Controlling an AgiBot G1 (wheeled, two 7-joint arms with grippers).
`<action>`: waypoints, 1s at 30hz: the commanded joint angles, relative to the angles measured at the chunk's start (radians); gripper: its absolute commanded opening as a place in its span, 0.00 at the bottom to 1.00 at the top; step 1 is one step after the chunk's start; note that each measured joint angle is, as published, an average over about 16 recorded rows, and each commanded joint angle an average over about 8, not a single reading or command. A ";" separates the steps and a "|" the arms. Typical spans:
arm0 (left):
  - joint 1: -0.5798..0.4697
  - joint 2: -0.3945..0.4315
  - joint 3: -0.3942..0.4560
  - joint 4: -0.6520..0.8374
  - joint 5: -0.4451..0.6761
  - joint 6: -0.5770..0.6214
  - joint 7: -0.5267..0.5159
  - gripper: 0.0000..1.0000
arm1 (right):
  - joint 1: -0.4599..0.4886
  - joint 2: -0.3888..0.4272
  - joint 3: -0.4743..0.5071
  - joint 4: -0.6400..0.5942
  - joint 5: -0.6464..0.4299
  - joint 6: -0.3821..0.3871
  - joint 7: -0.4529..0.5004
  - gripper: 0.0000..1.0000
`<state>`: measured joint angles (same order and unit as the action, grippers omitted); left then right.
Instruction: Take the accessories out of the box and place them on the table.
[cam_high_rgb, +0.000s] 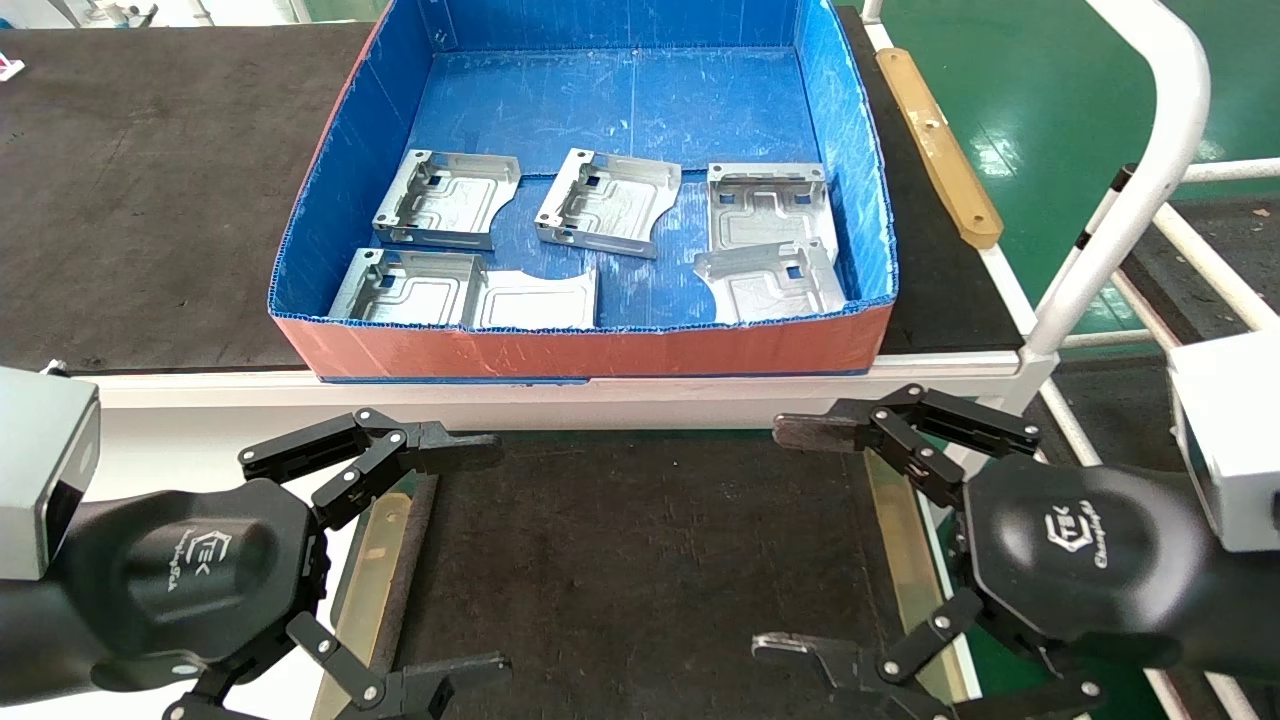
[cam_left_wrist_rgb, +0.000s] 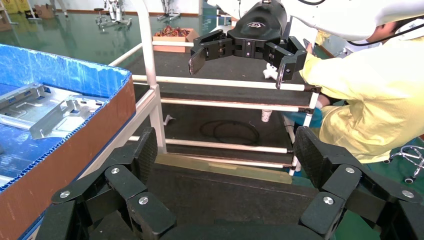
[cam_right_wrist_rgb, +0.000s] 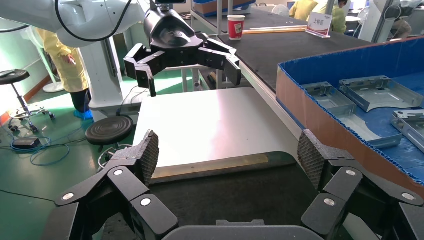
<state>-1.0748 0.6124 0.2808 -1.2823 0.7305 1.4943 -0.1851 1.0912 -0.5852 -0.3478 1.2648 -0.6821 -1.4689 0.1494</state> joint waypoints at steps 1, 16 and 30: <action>0.000 0.000 0.000 0.000 0.000 0.000 0.000 1.00 | 0.000 0.000 0.000 0.000 0.000 0.000 0.000 1.00; 0.000 0.001 0.001 0.000 0.001 -0.001 -0.001 1.00 | 0.000 0.000 0.000 0.000 0.000 0.000 0.000 1.00; -0.090 0.062 0.017 0.026 0.069 -0.120 -0.039 1.00 | 0.000 0.000 0.000 0.000 0.000 0.000 0.000 1.00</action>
<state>-1.1733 0.6780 0.3006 -1.2450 0.8056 1.3734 -0.2210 1.0914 -0.5852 -0.3480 1.2645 -0.6820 -1.4689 0.1493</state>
